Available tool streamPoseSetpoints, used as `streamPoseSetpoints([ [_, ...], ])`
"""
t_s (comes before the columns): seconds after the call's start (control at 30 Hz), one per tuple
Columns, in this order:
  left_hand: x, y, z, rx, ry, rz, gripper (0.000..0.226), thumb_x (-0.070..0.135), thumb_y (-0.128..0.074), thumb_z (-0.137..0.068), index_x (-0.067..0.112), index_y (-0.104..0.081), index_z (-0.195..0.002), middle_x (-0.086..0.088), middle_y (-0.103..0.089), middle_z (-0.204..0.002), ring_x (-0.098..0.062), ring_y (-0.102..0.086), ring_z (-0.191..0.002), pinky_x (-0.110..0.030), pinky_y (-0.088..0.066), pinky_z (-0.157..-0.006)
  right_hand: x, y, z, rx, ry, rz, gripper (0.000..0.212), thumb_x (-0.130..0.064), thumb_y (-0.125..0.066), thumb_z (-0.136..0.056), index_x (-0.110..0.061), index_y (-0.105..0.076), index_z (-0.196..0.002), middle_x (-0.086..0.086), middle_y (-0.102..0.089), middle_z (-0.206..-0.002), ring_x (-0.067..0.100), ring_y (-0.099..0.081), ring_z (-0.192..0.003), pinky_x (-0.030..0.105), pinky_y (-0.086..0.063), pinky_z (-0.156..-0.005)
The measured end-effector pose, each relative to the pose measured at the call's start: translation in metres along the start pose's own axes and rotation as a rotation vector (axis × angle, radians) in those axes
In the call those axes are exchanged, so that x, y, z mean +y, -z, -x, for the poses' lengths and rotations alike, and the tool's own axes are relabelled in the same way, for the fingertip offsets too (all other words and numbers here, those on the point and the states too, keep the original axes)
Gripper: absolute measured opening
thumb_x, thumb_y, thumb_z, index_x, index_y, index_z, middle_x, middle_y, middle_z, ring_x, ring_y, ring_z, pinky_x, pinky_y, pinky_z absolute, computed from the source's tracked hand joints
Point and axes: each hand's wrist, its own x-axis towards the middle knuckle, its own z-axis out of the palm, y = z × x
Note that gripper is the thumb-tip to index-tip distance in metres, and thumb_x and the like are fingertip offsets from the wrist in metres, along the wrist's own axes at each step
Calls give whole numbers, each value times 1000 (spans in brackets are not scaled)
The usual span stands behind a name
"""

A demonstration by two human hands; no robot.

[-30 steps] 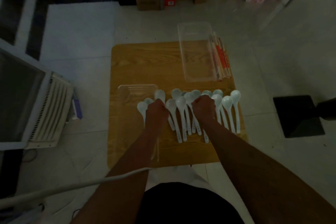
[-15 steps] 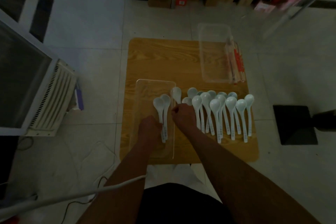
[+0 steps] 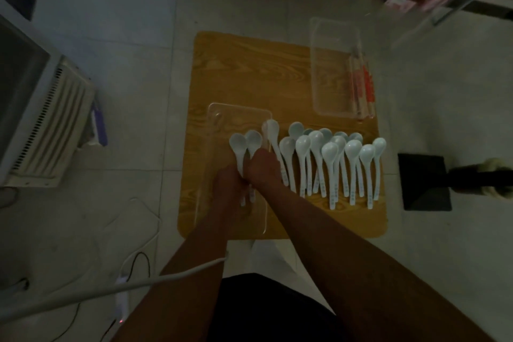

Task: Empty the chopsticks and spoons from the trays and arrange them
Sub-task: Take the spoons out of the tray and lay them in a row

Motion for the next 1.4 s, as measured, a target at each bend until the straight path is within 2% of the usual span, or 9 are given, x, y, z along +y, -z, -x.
streamPoseSetpoints([
  [0.1, -16, 5, 1, 116, 37, 31, 26, 16, -58, -90, 3, -66, -69, -13, -69, -69, -23, -66, -61, -30, -55, -58, -6, -3, -3, -30, -77, 15, 36, -30, -42, -103, -4, -65, -107, 13, -68, -109, 27, -65, -103, 33, -48, -85],
  [0.27, -27, 7, 9, 120, 32, 30, 15, 11, -59, -85, -1, -69, -84, -14, -70, -80, -25, -69, -72, -30, -53, -59, -10, -10, -8, -81, -129, 83, 31, -19, -41, -102, 1, -62, -114, 17, -64, -119, 30, -61, -112, 34, -46, -92],
  [0.4, -39, -2, 6, 130, 77, 41, 13, 15, -64, -81, 2, -68, -81, -12, -70, -75, -23, -68, -66, -38, -60, -63, -16, -22, -9, -33, -208, 114, 32, -21, -41, -103, 0, -64, -109, 14, -66, -115, 27, -64, -107, 28, -41, -76],
  [0.57, -42, -7, 9, 137, 71, 77, 19, 22, -63, -84, 3, -68, -82, -12, -70, -73, -25, -69, -65, -39, -61, -65, -13, -28, -10, -8, -188, 33, 30, -29, -49, -99, -5, -66, -100, 10, -69, -101, 23, -68, -92, 28, -45, -67],
  [0.8, -32, -2, 17, 208, 56, 27, 17, 13, -56, -85, 1, -68, -84, -12, -70, -80, -27, -69, -73, -39, -60, -68, -6, 13, -14, 68, -23, -19, 15, -20, -57, -92, -8, -63, -85, 8, -69, -92, 23, -68, -87, 31, -52, -71],
  [0.9, -15, 5, 22, 251, 46, -3, 15, 11, -58, -86, 3, -66, -94, -11, -70, -90, -25, -68, -79, -31, -56, -66, 5, 44, -20, 140, -8, -136, 20, -20, -57, -87, -4, -67, -96, 11, -70, -94, 26, -69, -87, 33, -55, -69],
  [1.07, 21, 12, 24, 292, 3, 0, 16, 11, -59, -90, 0, -61, -102, -10, -67, -92, -13, -54, -55, -21, -40, -43, 77, 93, -21, 260, -78, -207, 23, -25, -57, -89, -7, -70, -95, 9, -68, -89, 27, -67, -87, 29, -47, -69],
  [1.23, 49, 10, 23, 309, -36, -55, 12, 10, -59, -89, 1, -61, -97, 1, -57, -69, -7, -52, -49, -20, -35, -40, 181, 118, -6, 256, -342, -277, 21, -19, -56, -92, -3, -64, -103, 10, -62, -94, 30, -63, -96, 29, -41, -69],
  [1.4, 62, 0, 21, 286, -53, -97, 13, 13, -59, -84, 3, -67, -87, -5, -69, -74, -12, -64, -55, -22, -45, -43, 241, 132, -3, 237, -458, -257, 14, -15, -63, -87, -2, -62, -87, 11, -61, -81, 26, -67, -84, 27, -43, -62],
])
